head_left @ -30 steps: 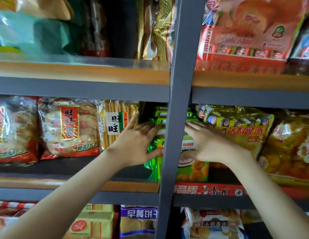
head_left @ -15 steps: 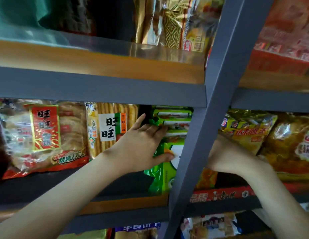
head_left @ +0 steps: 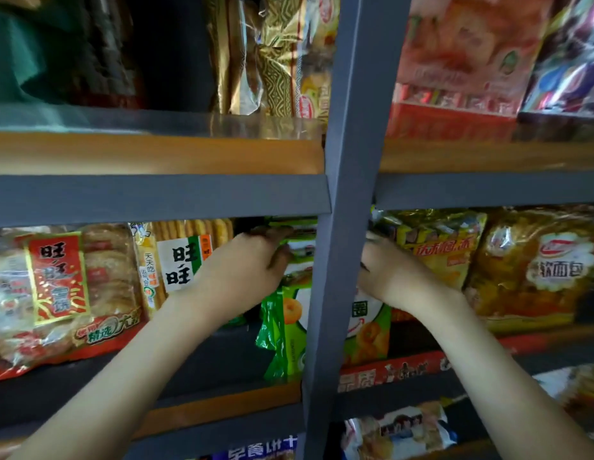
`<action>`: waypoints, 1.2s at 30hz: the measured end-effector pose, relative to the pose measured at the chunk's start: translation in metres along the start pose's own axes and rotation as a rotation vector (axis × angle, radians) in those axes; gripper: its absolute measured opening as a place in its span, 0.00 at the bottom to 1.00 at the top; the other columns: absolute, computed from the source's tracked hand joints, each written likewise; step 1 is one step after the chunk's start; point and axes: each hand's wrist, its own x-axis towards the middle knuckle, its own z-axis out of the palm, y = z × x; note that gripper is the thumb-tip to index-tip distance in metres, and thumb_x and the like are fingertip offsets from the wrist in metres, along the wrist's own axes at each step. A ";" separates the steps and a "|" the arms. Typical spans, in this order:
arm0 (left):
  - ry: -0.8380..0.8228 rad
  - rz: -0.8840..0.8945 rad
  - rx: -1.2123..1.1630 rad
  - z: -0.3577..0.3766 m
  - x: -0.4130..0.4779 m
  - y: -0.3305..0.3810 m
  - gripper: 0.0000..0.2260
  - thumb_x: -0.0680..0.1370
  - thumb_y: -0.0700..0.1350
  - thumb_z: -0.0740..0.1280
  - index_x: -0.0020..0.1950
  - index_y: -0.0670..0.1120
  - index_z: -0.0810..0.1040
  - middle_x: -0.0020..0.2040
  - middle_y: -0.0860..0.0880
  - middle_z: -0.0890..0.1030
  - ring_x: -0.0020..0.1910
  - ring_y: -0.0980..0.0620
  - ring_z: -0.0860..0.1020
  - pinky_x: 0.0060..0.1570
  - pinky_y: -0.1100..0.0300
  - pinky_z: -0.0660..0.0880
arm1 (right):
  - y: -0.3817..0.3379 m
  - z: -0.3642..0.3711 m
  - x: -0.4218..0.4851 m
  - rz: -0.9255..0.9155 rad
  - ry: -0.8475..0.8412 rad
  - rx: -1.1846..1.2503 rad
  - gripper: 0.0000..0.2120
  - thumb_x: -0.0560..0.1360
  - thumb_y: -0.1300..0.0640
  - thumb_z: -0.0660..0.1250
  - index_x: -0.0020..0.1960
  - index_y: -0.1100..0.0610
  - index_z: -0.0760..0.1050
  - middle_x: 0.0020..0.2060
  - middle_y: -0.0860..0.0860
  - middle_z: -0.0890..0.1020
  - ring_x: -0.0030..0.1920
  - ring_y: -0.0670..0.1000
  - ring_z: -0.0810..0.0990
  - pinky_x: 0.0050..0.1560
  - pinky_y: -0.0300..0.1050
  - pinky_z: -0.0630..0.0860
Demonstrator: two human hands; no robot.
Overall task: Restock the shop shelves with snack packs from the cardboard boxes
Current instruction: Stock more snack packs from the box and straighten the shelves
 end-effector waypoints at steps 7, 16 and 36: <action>0.895 0.190 -0.078 0.024 -0.065 0.096 0.13 0.77 0.36 0.60 0.62 0.40 0.69 0.57 0.45 0.69 0.58 0.53 0.67 0.62 0.64 0.63 | 0.031 0.006 -0.037 -0.193 0.676 0.122 0.15 0.78 0.57 0.59 0.61 0.60 0.77 0.56 0.54 0.79 0.59 0.51 0.74 0.62 0.41 0.68; 0.393 -0.022 0.432 0.116 -0.002 0.149 0.30 0.75 0.54 0.63 0.73 0.42 0.63 0.71 0.37 0.66 0.69 0.38 0.64 0.69 0.40 0.62 | 0.124 0.023 -0.087 0.226 0.668 0.278 0.33 0.72 0.61 0.72 0.72 0.63 0.62 0.63 0.60 0.70 0.65 0.58 0.69 0.62 0.38 0.63; 0.340 0.084 0.526 0.191 0.047 0.217 0.36 0.75 0.61 0.58 0.79 0.51 0.48 0.78 0.40 0.49 0.77 0.38 0.46 0.70 0.35 0.37 | 0.218 -0.011 -0.144 0.084 0.863 0.362 0.25 0.74 0.53 0.66 0.69 0.59 0.66 0.62 0.53 0.70 0.63 0.54 0.72 0.63 0.45 0.72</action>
